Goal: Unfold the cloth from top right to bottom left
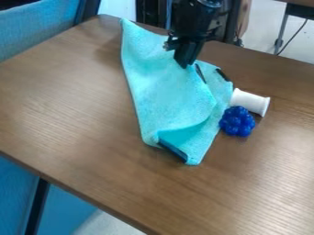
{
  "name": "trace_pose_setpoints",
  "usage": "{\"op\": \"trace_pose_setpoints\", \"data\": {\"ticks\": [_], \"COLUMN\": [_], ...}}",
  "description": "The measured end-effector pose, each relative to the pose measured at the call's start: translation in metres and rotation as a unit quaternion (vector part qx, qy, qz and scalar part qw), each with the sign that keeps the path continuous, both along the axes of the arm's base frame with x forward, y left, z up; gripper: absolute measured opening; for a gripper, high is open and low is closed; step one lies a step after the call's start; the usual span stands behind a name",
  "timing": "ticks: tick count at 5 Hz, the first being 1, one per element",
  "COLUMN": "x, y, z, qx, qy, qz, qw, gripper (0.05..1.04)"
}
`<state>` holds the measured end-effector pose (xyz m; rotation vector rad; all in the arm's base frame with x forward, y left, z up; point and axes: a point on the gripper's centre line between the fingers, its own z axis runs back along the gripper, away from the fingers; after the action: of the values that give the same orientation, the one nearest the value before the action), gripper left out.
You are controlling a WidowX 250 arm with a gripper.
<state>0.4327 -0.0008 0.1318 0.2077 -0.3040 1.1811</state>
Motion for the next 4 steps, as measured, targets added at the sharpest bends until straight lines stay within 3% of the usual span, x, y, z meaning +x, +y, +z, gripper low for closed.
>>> {"op": "trace_pose_setpoints", "data": {"ticks": [1, 2, 3, 4], "x": [-0.010, -0.029, -0.054, -0.079], "y": [0.015, 0.035, 0.068, 0.083], "z": [0.026, 0.041, 0.034, 0.004], "qx": [-0.036, -0.087, -0.130, -0.117], "qy": [-0.027, -0.040, -0.026, 0.012], "qz": [0.007, 0.006, 0.015, 0.005], "qw": [0.9989, 0.9954, 0.9911, 0.9930], "gripper": [0.050, 0.050, 0.050, 0.050]}}
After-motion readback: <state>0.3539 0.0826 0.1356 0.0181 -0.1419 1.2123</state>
